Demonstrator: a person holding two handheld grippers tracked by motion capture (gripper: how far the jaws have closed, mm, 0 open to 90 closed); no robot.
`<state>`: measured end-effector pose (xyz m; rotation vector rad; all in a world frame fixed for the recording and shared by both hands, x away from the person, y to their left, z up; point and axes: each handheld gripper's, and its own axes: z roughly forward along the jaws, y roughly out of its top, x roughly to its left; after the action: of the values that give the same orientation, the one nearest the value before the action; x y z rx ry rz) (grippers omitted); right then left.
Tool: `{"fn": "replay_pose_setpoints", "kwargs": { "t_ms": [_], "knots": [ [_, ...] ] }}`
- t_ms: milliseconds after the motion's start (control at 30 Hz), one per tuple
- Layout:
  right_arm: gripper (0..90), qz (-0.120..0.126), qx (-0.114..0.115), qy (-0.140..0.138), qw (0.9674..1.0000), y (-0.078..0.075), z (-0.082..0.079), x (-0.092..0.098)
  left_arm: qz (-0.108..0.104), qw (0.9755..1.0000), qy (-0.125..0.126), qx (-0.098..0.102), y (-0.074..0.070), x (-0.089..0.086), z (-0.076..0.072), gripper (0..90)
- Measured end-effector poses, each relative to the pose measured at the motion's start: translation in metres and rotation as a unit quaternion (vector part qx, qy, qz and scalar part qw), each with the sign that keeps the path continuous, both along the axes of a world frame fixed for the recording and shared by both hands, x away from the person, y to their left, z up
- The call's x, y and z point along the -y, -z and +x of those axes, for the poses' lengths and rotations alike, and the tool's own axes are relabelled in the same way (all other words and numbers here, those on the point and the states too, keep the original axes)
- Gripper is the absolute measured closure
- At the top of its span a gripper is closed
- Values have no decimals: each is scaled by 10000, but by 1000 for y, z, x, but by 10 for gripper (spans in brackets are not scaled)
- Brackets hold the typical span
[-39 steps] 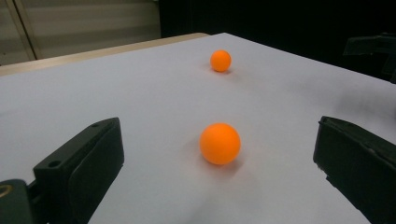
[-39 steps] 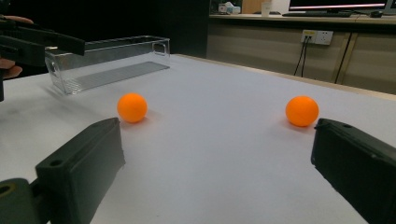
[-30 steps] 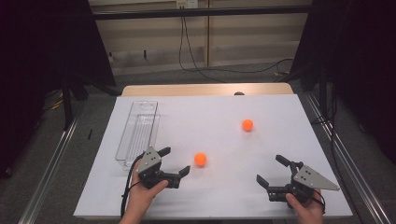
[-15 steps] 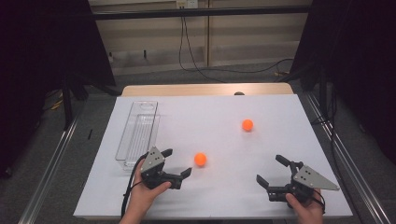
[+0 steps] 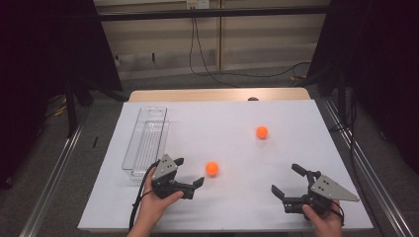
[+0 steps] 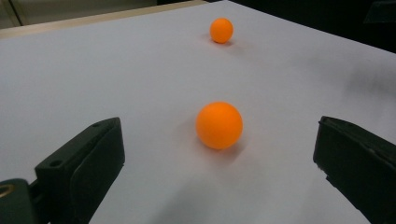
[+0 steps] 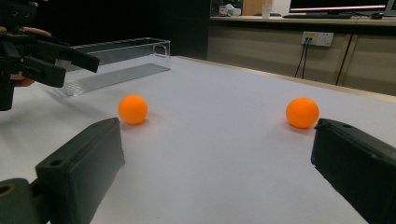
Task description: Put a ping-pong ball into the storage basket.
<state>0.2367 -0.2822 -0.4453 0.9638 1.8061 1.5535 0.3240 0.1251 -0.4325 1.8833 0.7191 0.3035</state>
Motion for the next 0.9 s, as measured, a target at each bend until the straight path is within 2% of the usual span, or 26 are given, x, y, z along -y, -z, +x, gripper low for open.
{"fn": "replay_pose_setpoints", "kwargs": {
  "t_ms": [233,400,567,633,900],
  "knots": [
    [20,13,-8,8,10000,0,0,0,98,9999,60,3,0,3,1,20],
    [20,19,5,16,10000,0,0,0,84,9999,-31,-77,0,5,3,18],
    [20,4,13,4,10000,0,0,0,34,9999,27,-148,0,8,5,19],
    [20,16,17,2,10000,0,0,0,92,9999,32,-129,0,10,6,24],
    [20,31,17,18,10000,0,0,1,99,9998,34,-192,0,15,8,25]
  ]
}}
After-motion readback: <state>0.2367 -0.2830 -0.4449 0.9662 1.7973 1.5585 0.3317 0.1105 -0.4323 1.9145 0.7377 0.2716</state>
